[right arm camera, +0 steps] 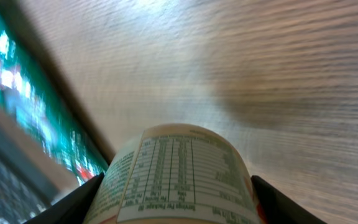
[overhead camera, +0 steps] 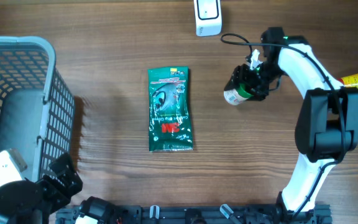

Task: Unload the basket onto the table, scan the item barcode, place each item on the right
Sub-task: 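Lift the jar and hold its label at the scanner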

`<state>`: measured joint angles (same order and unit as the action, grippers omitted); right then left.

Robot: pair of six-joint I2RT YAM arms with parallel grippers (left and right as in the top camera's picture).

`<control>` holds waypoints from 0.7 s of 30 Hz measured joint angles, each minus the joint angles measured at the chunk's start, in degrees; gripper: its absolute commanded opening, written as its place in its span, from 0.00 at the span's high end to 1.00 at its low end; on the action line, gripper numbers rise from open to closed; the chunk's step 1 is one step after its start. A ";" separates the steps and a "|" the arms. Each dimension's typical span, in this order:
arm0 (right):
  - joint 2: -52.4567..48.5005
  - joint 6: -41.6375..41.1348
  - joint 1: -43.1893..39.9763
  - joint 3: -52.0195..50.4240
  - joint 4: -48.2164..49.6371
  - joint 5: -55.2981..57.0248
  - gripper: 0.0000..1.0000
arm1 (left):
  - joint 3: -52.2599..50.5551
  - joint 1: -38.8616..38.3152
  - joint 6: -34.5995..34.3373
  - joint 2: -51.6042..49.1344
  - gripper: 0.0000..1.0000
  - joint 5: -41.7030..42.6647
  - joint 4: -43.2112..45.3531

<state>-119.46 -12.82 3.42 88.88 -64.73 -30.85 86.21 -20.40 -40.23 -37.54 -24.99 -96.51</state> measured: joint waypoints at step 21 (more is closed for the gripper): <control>5.90 16.17 -0.20 0.74 13.33 -3.87 0.28 | 0.00 0.00 0.00 0.00 0.00 -0.02 0.04</control>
<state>-113.56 3.36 3.22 89.62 -51.40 -34.72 86.21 -20.40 -40.23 -37.54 -25.02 -96.47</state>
